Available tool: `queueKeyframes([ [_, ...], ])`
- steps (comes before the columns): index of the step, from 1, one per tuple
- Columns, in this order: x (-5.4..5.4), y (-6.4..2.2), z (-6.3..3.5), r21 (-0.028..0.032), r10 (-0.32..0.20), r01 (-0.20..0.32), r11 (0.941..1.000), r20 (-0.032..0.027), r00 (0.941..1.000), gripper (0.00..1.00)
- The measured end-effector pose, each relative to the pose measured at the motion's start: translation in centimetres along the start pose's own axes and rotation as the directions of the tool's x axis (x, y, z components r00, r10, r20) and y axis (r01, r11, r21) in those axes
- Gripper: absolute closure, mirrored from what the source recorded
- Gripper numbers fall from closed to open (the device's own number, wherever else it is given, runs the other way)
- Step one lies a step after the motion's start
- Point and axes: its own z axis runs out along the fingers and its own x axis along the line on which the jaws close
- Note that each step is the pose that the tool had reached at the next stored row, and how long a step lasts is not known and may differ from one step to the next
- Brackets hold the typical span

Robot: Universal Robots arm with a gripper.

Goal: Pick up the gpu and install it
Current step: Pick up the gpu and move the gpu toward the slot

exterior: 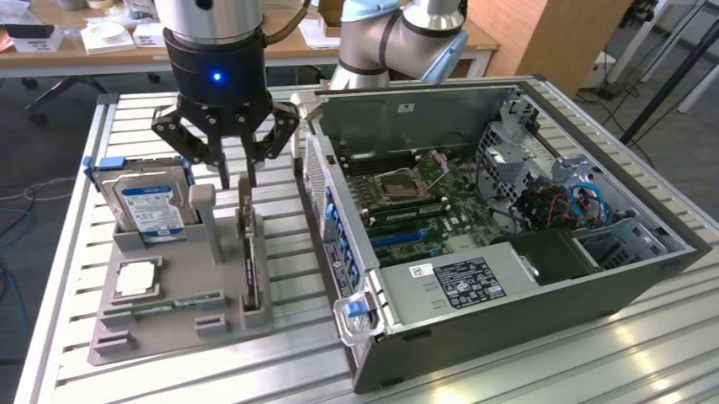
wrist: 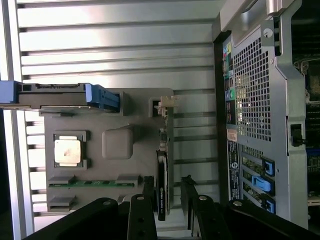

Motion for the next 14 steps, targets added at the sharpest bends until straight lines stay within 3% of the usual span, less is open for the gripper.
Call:
queueKeyframes([
  [5,0.0,0.0,0.01,-0.0001,0.0,0.0,1.0,0.0001,1.0,0.58],
  [6,0.0,-0.01,0.02,-0.0002,0.0,0.0,1.0,0.0002,1.0,0.51],
  [14,-0.1,-1.1,0.42,-0.0001,0.0,0.0,1.0,0.0001,1.0,0.51],
])
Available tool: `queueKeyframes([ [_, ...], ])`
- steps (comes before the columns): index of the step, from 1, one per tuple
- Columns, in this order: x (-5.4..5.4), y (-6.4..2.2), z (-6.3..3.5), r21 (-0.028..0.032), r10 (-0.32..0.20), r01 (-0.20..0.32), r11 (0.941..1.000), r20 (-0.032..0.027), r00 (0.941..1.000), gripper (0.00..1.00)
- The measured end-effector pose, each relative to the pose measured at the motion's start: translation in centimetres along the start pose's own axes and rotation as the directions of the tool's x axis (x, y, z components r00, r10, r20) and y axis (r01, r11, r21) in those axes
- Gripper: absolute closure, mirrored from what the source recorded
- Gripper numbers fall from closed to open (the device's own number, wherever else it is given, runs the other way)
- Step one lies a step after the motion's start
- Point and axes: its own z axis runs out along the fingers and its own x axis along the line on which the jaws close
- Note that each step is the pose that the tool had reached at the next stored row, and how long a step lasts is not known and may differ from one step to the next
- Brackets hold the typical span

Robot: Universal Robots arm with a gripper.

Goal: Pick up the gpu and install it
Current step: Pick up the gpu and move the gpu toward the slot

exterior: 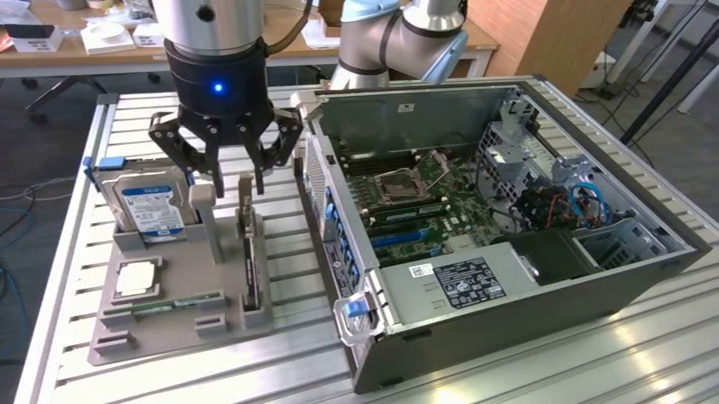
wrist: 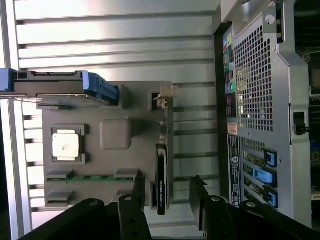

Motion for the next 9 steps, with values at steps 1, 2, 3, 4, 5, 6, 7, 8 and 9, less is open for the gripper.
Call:
queueKeyframes([
  [1,0.0,-0.08,0.03,0.0001,0.0,0.0,1.0,0.0,1.0,0.51],
  [2,0.0,-0.09,0.05,-0.0001,0.0,0.0,1.0,0.0002,1.0,0.51],
  [3,0.0,-0.09,0.04,-0.0001,0.0,0.0,1.0,0.0001,1.0,0.51],
  [4,0.0,-0.09,0.04,0.0,0.0,0.0,1.0,0.0001,1.0,0.51],
  [5,0.0,-0.1,0.04,0.0,0.0,0.0,1.0,0.0001,1.0,0.51],
  [6,-0.01,-0.1,0.04,0.0001,0.0,0.0,1.0,0.0,1.0,0.51],
  [7,0.0,-0.11,0.05,0.0,0.0,0.0,1.0,0.0,1.0,0.51],
  [8,-0.01,-0.15,0.12,-0.0001,0.0,0.0,1.0,0.0001,1.0,0.51],
  [9,-0.02,-0.19,0.22,-0.0002,0.0,0.0,1.0,0.0,1.0,0.51],
])
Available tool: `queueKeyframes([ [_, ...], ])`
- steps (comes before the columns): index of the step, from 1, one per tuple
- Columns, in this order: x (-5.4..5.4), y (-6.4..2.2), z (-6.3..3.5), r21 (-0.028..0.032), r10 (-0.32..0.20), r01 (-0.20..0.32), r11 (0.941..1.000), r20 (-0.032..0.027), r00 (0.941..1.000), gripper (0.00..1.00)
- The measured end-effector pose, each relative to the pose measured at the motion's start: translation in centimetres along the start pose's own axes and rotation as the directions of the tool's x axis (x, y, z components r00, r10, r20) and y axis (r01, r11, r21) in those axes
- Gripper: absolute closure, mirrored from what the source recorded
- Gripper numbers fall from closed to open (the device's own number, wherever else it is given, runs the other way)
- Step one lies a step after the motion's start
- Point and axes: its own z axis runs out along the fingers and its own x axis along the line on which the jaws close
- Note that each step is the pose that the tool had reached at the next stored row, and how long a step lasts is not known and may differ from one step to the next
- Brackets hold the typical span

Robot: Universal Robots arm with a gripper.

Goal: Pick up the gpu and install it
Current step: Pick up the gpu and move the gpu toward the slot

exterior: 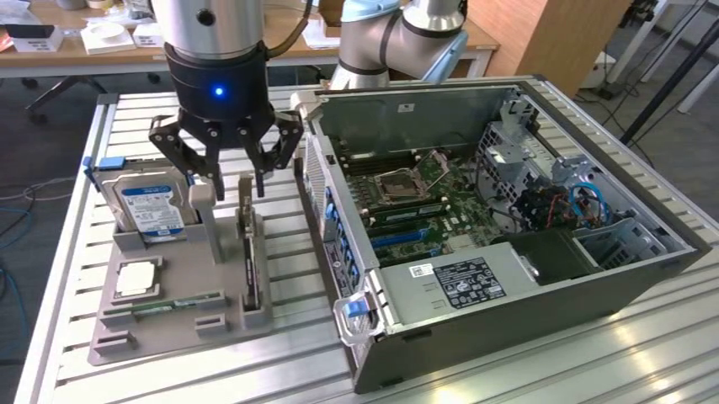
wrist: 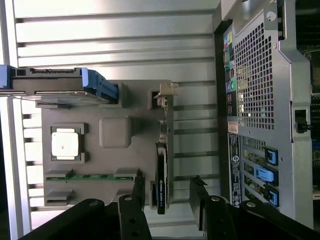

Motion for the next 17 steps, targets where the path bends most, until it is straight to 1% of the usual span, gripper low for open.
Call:
queueKeyframes([
  [17,0.0,-0.69,2.86,-0.0003,0.0,0.0,1.0,0.0,1.0,0.51],
])
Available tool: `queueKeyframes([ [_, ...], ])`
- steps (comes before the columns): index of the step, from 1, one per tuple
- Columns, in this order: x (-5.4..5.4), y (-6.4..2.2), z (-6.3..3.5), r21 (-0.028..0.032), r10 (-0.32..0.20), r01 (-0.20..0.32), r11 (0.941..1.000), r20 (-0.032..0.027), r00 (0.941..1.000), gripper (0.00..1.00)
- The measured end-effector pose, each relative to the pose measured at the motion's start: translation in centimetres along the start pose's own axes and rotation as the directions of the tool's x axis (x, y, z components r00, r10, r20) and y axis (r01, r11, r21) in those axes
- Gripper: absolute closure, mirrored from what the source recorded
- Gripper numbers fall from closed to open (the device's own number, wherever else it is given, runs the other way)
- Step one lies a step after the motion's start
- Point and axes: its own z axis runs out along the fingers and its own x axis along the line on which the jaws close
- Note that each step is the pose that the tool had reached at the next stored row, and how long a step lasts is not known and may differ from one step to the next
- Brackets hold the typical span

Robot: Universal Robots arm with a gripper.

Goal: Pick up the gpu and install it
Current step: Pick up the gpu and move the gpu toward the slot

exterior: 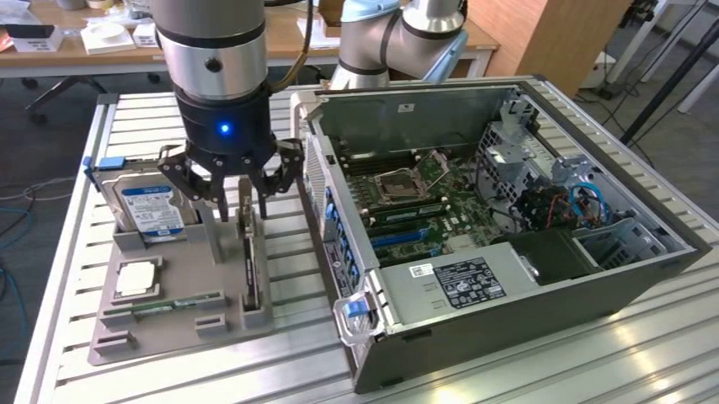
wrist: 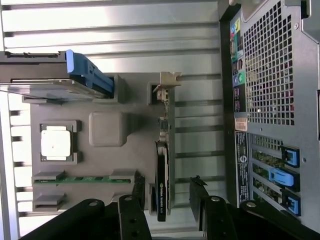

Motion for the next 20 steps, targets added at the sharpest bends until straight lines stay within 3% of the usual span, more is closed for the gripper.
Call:
queueKeyframes([
  [20,0.0,-0.54,3.39,0.0,0.0,0.0,1.0,0.0,1.0,0.51],
])
